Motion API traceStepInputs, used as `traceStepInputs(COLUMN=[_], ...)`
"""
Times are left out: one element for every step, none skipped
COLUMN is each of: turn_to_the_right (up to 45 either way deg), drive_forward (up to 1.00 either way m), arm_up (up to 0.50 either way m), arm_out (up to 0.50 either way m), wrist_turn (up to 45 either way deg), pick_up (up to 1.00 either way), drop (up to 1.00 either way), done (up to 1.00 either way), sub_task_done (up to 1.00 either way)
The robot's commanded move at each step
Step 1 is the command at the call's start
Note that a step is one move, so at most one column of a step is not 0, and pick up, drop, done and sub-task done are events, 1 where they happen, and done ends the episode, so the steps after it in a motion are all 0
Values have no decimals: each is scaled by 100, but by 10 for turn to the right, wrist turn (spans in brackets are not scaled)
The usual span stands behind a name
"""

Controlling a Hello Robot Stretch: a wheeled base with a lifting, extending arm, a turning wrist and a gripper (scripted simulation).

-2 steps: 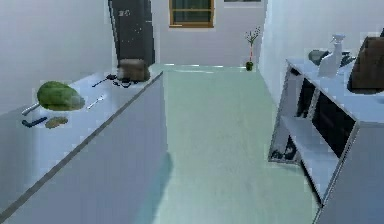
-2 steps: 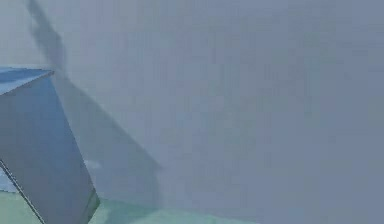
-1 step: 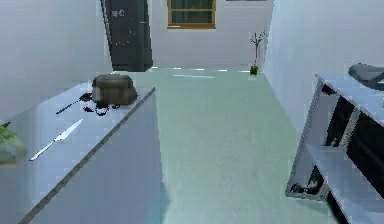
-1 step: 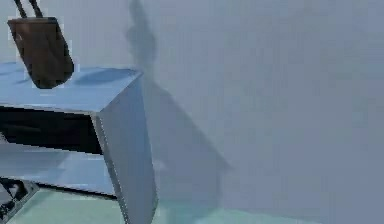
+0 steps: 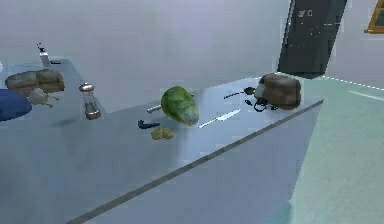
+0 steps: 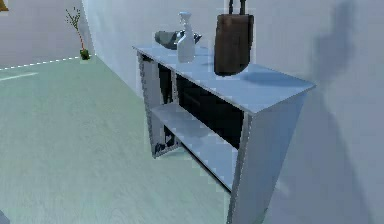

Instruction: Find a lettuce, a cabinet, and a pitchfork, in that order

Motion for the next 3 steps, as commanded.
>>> traceStepInputs(turn_to_the_right=[0,-450,-450], drive_forward=[0,0,0], arm_up=[0,0,0], arm_out=[0,0,0], wrist_turn=[0,0,0], pick_up=[0,0,0], drop=[0,0,0], done=[0,0,0], sub_task_done=[100,0,0])
